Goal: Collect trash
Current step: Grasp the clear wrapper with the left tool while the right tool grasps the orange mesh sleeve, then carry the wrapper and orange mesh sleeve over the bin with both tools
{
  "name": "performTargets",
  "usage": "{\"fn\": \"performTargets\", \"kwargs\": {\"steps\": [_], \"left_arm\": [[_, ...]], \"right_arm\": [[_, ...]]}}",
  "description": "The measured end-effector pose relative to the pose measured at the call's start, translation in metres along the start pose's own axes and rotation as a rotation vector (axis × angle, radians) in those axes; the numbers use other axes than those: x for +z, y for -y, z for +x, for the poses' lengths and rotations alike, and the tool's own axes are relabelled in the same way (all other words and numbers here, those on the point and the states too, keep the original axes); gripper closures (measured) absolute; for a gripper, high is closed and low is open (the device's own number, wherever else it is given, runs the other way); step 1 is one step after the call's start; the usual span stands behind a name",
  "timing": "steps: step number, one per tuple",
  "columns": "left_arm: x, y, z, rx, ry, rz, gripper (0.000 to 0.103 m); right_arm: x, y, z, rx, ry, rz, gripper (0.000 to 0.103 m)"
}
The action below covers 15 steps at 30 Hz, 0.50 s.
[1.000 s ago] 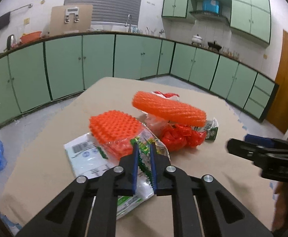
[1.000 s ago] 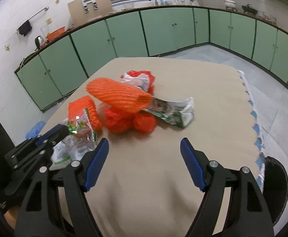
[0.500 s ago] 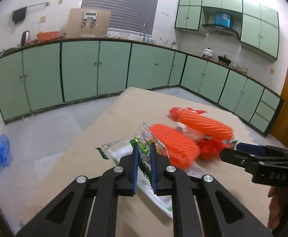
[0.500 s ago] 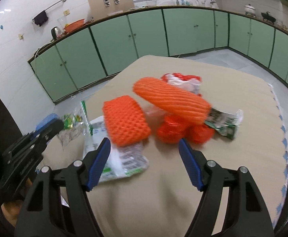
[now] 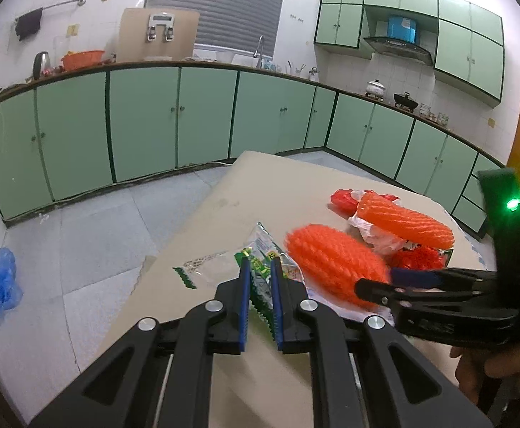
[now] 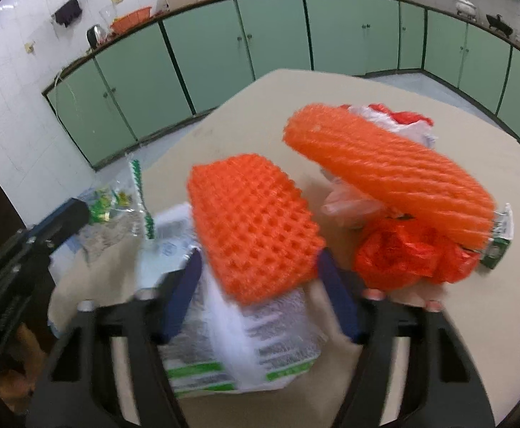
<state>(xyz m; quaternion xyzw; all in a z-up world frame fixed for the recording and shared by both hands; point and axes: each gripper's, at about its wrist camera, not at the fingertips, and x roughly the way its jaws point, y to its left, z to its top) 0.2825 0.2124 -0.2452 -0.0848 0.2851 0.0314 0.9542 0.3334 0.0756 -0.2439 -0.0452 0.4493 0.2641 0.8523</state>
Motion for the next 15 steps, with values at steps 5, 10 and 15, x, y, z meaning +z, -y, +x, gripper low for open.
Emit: {"fn": "performTargets", "kwargs": {"steps": [5, 10, 15], "left_arm": [[-0.002, 0.003, -0.011, -0.012, 0.005, -0.002, 0.092], [-0.001, 0.012, -0.031, -0.024, 0.018, 0.001, 0.092], [0.0, 0.03, -0.052, -0.039, 0.037, 0.029, 0.092]], "right_arm": [[-0.003, -0.004, -0.024, 0.001, 0.049, -0.02, 0.089], [-0.006, 0.009, -0.054, 0.009, 0.087, 0.028, 0.089], [-0.014, 0.027, -0.083, -0.006, 0.119, 0.065, 0.089]]}}
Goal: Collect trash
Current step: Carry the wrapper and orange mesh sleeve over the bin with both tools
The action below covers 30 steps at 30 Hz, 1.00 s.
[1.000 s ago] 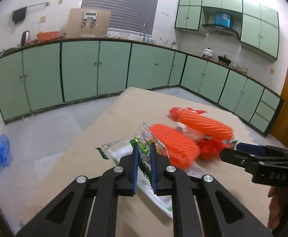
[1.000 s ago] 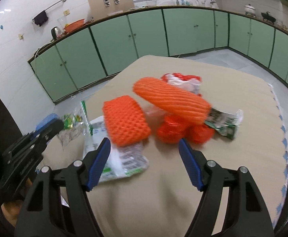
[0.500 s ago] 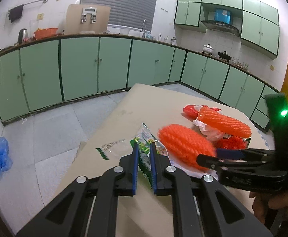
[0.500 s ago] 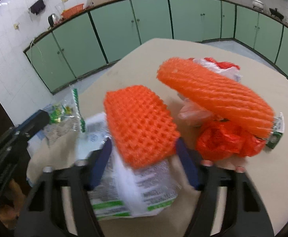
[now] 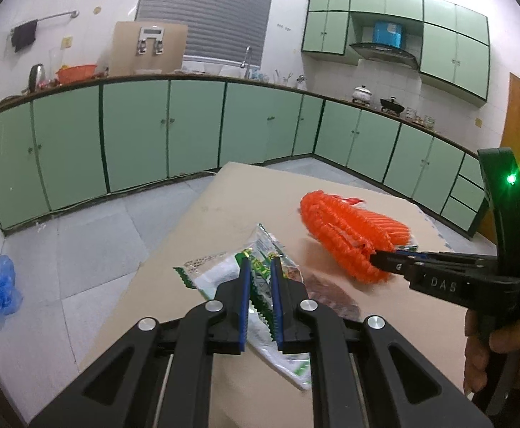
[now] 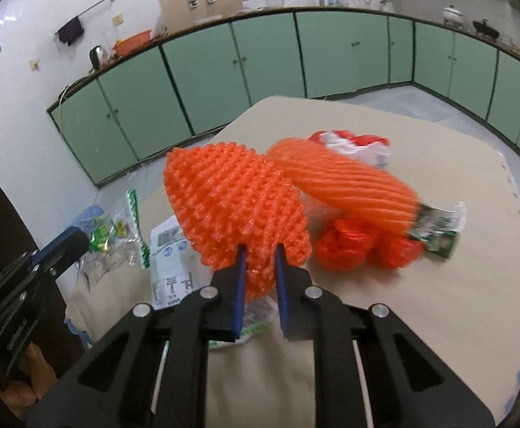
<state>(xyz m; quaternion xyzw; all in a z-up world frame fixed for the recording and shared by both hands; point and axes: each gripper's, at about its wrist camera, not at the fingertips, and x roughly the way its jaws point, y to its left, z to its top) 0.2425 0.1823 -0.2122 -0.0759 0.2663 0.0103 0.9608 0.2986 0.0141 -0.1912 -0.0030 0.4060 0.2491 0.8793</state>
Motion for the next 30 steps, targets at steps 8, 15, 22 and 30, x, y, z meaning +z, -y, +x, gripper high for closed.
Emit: {"fn": "performTargets", "kwargs": {"steps": [8, 15, 22, 30], "left_arm": [[0.011, 0.049, -0.008, -0.07, 0.01, 0.057, 0.092], [0.017, 0.102, -0.002, -0.139, 0.012, 0.108, 0.092], [0.011, 0.155, 0.002, -0.22, 0.0, 0.154, 0.092], [0.007, 0.243, 0.007, -0.349, -0.004, 0.243, 0.092]], "right_arm": [[-0.02, 0.052, -0.068, -0.072, 0.057, 0.054, 0.09], [-0.043, 0.099, -0.111, -0.135, 0.092, 0.135, 0.089], [-0.065, 0.131, -0.153, -0.188, 0.14, 0.205, 0.089], [-0.097, 0.188, -0.196, -0.284, 0.167, 0.284, 0.089]]}}
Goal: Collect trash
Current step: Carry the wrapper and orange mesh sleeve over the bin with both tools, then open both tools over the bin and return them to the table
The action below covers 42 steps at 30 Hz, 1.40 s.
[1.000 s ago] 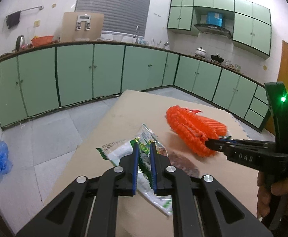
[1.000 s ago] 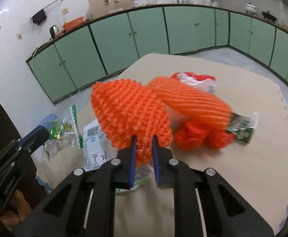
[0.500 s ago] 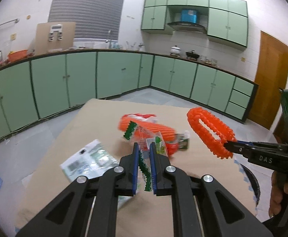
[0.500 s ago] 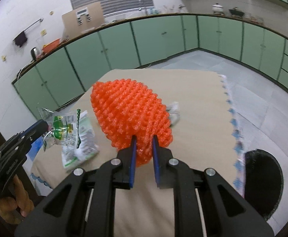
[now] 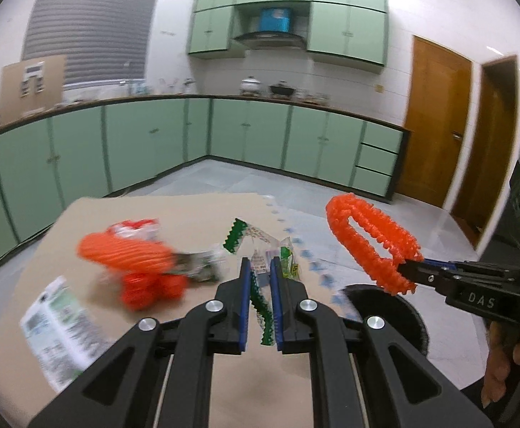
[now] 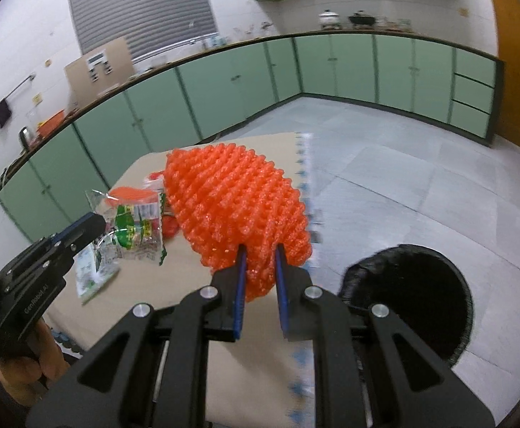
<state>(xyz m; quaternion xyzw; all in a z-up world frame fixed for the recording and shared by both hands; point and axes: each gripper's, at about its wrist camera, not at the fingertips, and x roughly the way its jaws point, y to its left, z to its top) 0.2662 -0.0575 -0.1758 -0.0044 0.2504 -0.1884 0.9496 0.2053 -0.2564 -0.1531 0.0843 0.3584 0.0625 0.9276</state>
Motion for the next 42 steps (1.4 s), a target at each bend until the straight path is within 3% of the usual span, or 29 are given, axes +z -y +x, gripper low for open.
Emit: {"fn": "performTargets", "kwargs": {"steps": [9, 15, 19, 22, 24, 27, 29, 34, 37, 42], "left_arm": [[0.0, 0.1, 0.07, -0.172, -0.082, 0.089, 0.092], [-0.014, 0.175, 0.135, -0.27, -0.178, 0.163, 0.092], [-0.025, 0.209, 0.175, -0.292, -0.245, 0.199, 0.092], [-0.038, 0.229, 0.214, -0.314, -0.352, 0.212, 0.081], [-0.045, 0.239, 0.234, -0.292, -0.386, 0.222, 0.06], [-0.052, 0.244, 0.249, -0.277, -0.408, 0.222, 0.06], [-0.052, 0.243, 0.249, -0.268, -0.407, 0.212, 0.06], [-0.046, 0.22, 0.206, -0.231, -0.338, 0.196, 0.059], [-0.035, 0.187, 0.174, -0.19, -0.281, 0.163, 0.057], [-0.037, 0.096, 0.09, -0.003, -0.165, 0.106, 0.053]], "right_arm": [[-0.022, 0.108, -0.01, -0.141, 0.002, 0.122, 0.09], [-0.046, 0.192, 0.012, -0.245, -0.044, 0.24, 0.089], [-0.066, 0.239, 0.043, -0.287, -0.111, 0.309, 0.086], [-0.083, 0.266, 0.068, -0.319, -0.173, 0.351, 0.078], [-0.089, 0.278, 0.077, -0.328, -0.199, 0.377, 0.075], [-0.088, 0.286, 0.073, -0.336, -0.183, 0.411, 0.065], [-0.087, 0.288, 0.065, -0.343, -0.16, 0.421, 0.065], [-0.072, 0.262, 0.04, -0.333, -0.104, 0.376, 0.064], [-0.06, 0.214, 0.025, -0.266, -0.066, 0.308, 0.059], [-0.041, 0.124, 0.025, -0.121, -0.031, 0.196, 0.057]]}}
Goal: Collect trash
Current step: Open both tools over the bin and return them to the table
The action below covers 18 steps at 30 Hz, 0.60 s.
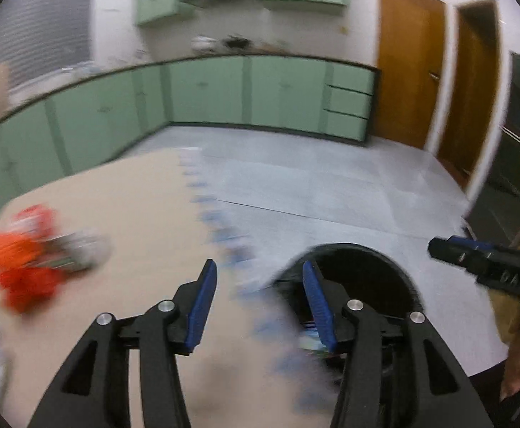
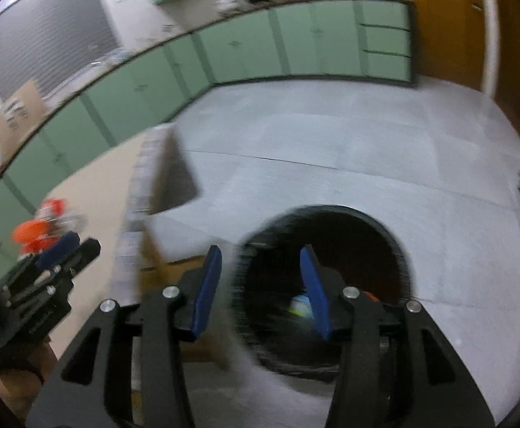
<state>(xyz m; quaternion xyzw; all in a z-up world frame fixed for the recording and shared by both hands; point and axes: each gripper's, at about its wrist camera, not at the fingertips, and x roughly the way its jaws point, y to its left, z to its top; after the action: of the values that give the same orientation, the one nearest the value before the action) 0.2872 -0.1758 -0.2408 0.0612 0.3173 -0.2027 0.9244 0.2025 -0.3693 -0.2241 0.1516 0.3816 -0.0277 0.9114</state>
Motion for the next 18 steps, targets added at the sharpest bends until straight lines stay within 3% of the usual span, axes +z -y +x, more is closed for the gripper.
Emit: {"fn": "performTargets", "kwargs": {"steps": [5, 10, 14, 18], "left_arm": [[-0.034, -0.091, -0.065, 0.177, 0.048, -0.103, 0.053], [-0.072, -0.155, -0.113, 0.308, 0.072, -0.162, 0.051], [-0.09, -0.195, -0.125, 0.353, 0.075, -0.223, 0.05], [-0.088, -0.204, -0.115, 0.344, 0.075, -0.241, 0.049]], "right_arm": [[-0.009, -0.105, 0.01, 0.134, -0.028, -0.144, 0.057], [-0.018, -0.175, 0.009, 0.216, -0.047, -0.238, 0.057], [-0.023, -0.214, 0.009, 0.247, -0.056, -0.295, 0.057], [-0.024, -0.236, 0.013, 0.26, -0.065, -0.324, 0.057]]}}
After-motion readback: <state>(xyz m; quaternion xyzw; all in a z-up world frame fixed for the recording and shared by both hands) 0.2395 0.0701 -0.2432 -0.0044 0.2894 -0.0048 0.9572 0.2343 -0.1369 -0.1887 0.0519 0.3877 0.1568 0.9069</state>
